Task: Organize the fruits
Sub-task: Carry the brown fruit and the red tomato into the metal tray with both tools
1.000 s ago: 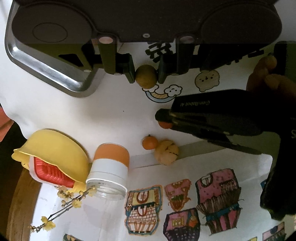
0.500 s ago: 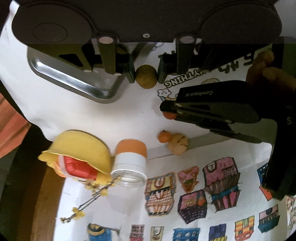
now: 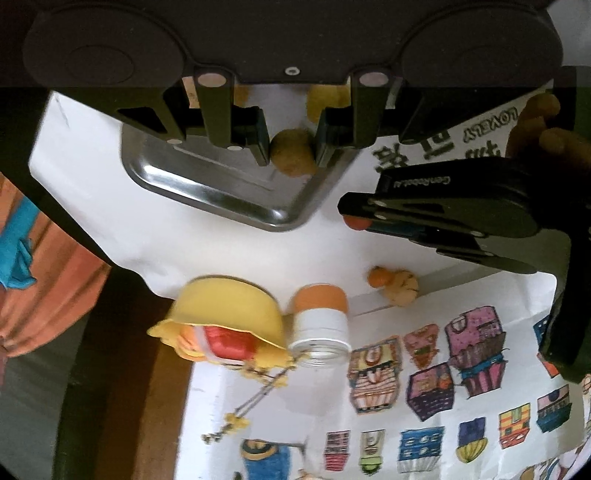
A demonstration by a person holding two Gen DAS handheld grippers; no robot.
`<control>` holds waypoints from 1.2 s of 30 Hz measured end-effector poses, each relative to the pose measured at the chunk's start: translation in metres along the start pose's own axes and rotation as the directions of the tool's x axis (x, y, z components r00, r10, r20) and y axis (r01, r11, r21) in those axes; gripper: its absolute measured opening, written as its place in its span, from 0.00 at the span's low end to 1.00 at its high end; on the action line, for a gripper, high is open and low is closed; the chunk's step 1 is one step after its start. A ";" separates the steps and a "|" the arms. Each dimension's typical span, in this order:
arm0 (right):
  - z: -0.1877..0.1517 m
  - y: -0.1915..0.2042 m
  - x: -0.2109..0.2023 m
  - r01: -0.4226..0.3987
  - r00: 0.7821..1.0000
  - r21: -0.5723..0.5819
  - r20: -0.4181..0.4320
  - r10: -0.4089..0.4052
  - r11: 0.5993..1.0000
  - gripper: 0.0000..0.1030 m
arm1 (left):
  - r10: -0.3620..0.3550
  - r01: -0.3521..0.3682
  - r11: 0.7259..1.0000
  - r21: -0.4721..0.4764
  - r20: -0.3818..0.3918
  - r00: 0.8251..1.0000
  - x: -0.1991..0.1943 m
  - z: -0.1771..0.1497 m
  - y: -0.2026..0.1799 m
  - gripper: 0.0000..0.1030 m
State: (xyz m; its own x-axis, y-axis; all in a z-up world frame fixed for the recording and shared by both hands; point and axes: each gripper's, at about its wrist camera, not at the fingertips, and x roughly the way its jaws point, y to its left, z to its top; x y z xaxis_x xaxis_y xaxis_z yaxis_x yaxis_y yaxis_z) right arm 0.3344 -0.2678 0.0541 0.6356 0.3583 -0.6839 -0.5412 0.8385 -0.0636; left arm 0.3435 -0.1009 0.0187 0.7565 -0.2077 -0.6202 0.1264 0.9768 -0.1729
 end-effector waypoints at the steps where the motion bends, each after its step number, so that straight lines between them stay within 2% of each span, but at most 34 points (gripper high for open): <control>1: -0.002 -0.002 -0.002 0.005 1.000 0.006 -0.002 -0.005 1.000 0.27 | -0.005 0.005 1.000 0.002 -0.001 1.000 0.001 0.000 -0.004 0.25; 13: -0.030 -0.020 -0.011 0.038 0.999 0.030 -0.015 -0.038 0.999 0.27 | -0.045 0.045 0.999 0.013 -0.028 0.999 0.016 -0.004 -0.036 0.25; 21: -0.038 -0.022 -0.010 0.039 0.999 0.022 0.002 -0.039 0.999 0.27 | -0.040 0.042 0.998 0.051 -0.053 0.998 0.029 -0.004 -0.049 0.25; 36: -0.044 -0.007 -0.002 0.116 0.993 -0.106 0.017 -0.115 0.988 0.27 | -0.034 0.037 0.997 0.064 -0.061 0.998 0.035 -0.003 -0.050 0.25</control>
State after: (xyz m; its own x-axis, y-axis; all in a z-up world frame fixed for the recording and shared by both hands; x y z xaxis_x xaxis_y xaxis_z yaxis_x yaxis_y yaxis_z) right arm 0.3126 -0.2925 0.0240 0.7026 0.2663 -0.6599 -0.5191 0.8260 -0.2194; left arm 0.3616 -0.1570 0.0039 0.7116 -0.2432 -0.6592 0.1952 0.9697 -0.1470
